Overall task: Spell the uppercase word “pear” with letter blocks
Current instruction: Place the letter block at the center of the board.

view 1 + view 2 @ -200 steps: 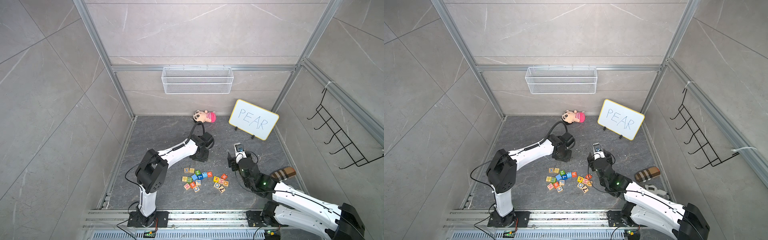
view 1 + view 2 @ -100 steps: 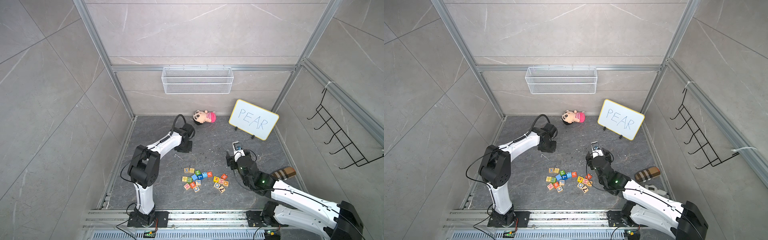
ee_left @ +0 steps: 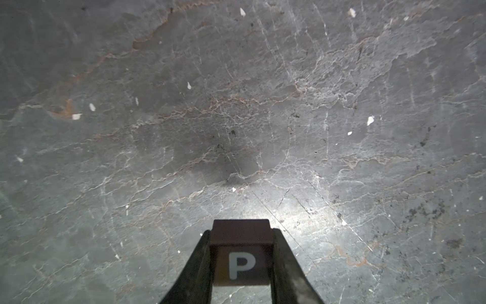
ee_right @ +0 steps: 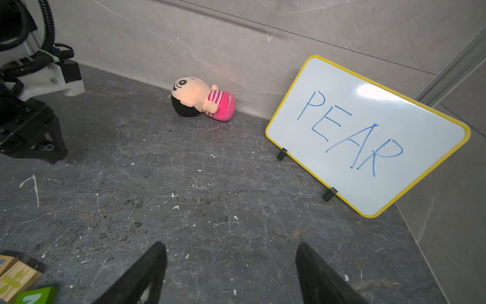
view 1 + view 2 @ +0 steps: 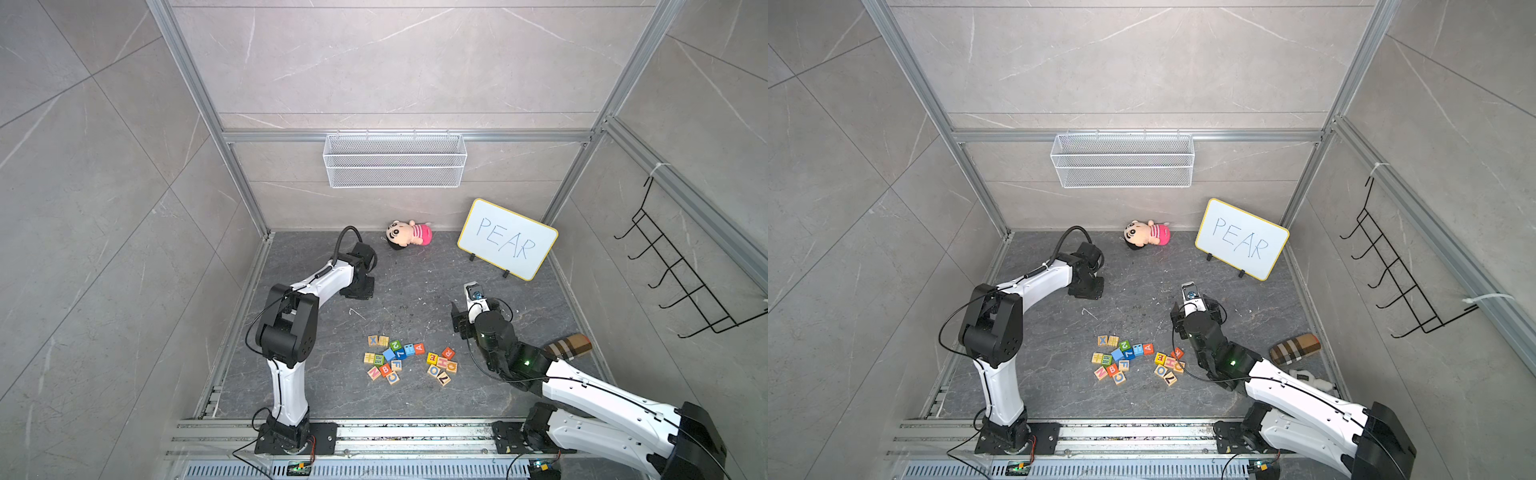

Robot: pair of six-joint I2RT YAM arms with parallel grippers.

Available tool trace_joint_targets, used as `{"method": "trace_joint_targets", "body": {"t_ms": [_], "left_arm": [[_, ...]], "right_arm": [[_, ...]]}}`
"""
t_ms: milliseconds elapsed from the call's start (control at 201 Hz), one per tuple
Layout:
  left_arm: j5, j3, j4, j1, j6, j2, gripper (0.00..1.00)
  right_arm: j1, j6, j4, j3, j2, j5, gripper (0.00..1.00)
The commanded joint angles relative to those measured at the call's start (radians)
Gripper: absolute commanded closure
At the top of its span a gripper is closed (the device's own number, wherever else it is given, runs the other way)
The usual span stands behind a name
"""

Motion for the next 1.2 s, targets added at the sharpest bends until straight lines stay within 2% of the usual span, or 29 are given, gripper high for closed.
{"method": "trace_joint_targets", "body": {"t_ms": [0, 374, 842, 996, 1190], "left_arm": [[0.020, 0.059, 0.007, -0.005, 0.021, 0.047, 0.78], [0.021, 0.137, -0.008, -0.009, -0.018, 0.124, 0.78], [0.024, 0.163, -0.039, -0.037, -0.116, 0.158, 0.78], [0.035, 0.169, -0.040, -0.038, -0.112, 0.176, 0.77], [0.026, 0.166, -0.043, -0.040, -0.111, 0.178, 0.69]], "right_arm": [[-0.002, 0.001, 0.012, 0.023, 0.006, -0.014, 0.20], [-0.002, -0.007, 0.026, 0.039, 0.034, -0.022, 0.20], [-0.002, -0.003, 0.031, 0.046, 0.050, -0.028, 0.20], [-0.001, 0.000, 0.026, 0.045, 0.043, -0.032, 0.20], [0.000, -0.003, 0.023, 0.042, 0.034, -0.030, 0.20]]}}
